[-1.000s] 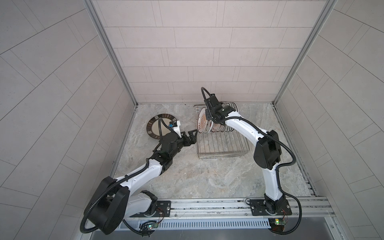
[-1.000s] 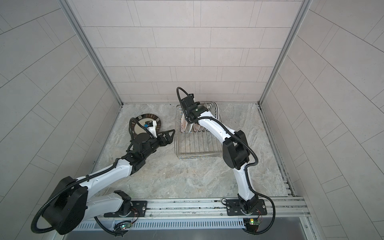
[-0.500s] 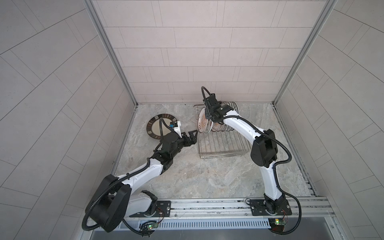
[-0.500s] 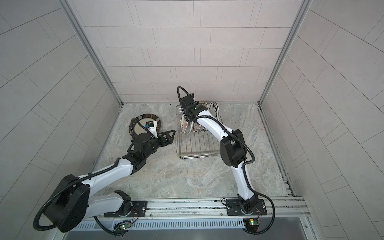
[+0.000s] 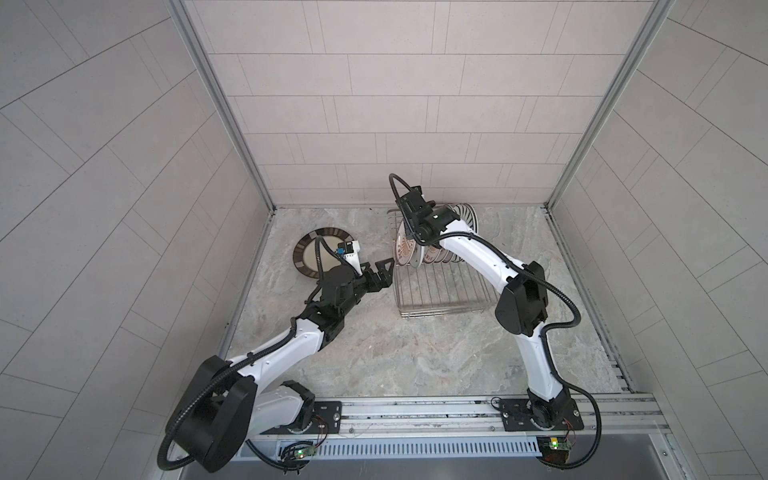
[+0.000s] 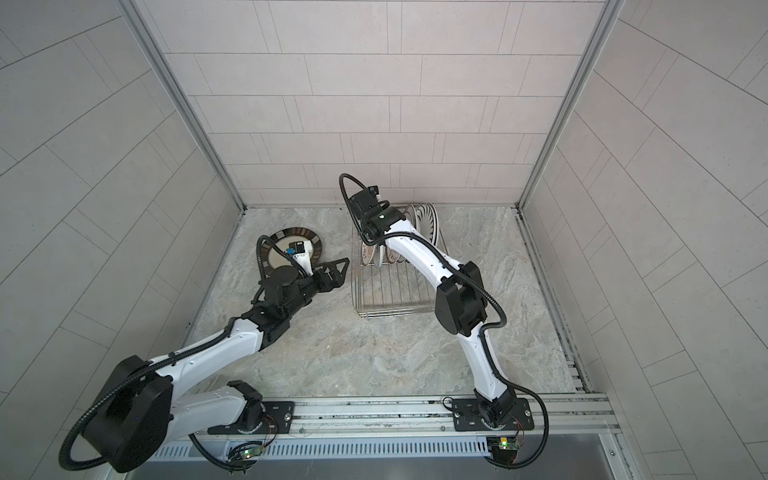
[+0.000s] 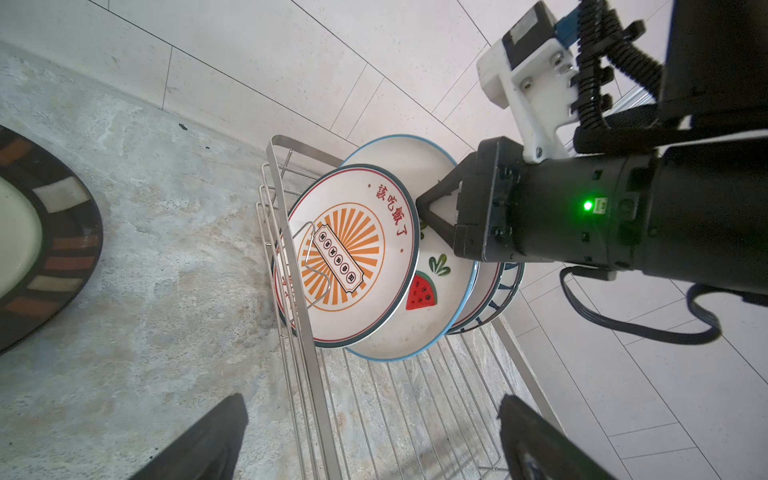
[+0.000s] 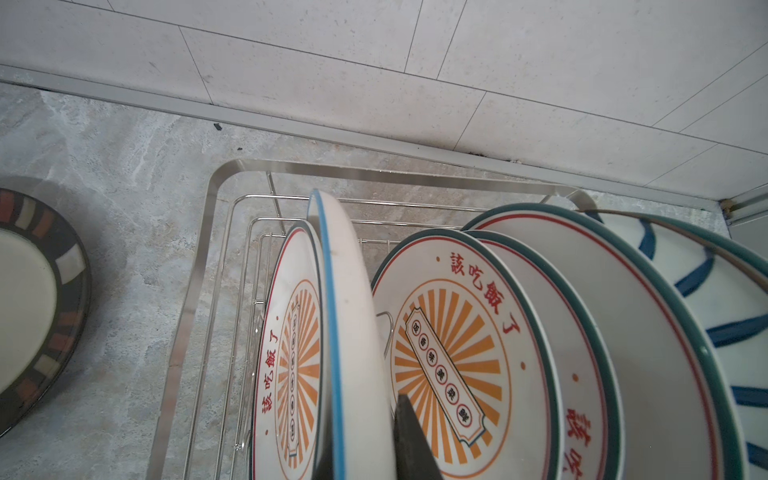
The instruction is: Unload the plates from the dish rack
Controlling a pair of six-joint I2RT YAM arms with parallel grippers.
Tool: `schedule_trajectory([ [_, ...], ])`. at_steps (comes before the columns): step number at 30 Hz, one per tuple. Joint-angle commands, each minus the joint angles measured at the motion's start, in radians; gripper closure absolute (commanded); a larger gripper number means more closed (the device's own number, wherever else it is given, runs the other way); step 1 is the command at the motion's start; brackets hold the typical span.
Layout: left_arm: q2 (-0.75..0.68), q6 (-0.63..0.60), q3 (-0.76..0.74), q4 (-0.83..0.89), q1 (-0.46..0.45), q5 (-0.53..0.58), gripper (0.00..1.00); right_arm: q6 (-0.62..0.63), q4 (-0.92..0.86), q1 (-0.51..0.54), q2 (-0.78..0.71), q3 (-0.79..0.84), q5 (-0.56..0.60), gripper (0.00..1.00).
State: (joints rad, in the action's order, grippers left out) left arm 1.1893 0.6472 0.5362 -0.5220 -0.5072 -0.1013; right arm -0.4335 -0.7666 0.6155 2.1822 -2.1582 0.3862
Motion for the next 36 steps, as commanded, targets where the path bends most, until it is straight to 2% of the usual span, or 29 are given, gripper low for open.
schedule_trajectory([
  [1, -0.016, -0.001, -0.003, -0.004, -0.004, 0.015, 0.0, 0.024, 0.006, 0.001, -0.059, -0.035, 0.081, 0.94],
  [14, -0.039, -0.001, -0.011, -0.004, -0.004, 0.012, 0.0, 0.068, -0.011, 0.024, -0.169, -0.046, 0.15, 0.95],
  [24, -0.058, 0.005, -0.014, 0.0, -0.004, 0.006, 0.0, 0.083, 0.012, 0.036, -0.288, 0.034, 0.173, 0.95],
  [28, -0.057, 0.003, -0.022, -0.042, -0.004, -0.037, 0.0, 0.097, 0.062, 0.036, -0.384, 0.129, 0.134, 0.95],
  [31, -0.059, -0.021, -0.023, -0.071, -0.004, -0.106, 0.0, 0.103, 0.118, 0.024, -0.471, 0.228, 0.069, 0.95],
  [36, -0.086, -0.029, -0.028, -0.055, -0.004, -0.141, 0.0, 0.09, 0.212, 0.002, -0.645, 0.42, -0.06, 0.95],
])
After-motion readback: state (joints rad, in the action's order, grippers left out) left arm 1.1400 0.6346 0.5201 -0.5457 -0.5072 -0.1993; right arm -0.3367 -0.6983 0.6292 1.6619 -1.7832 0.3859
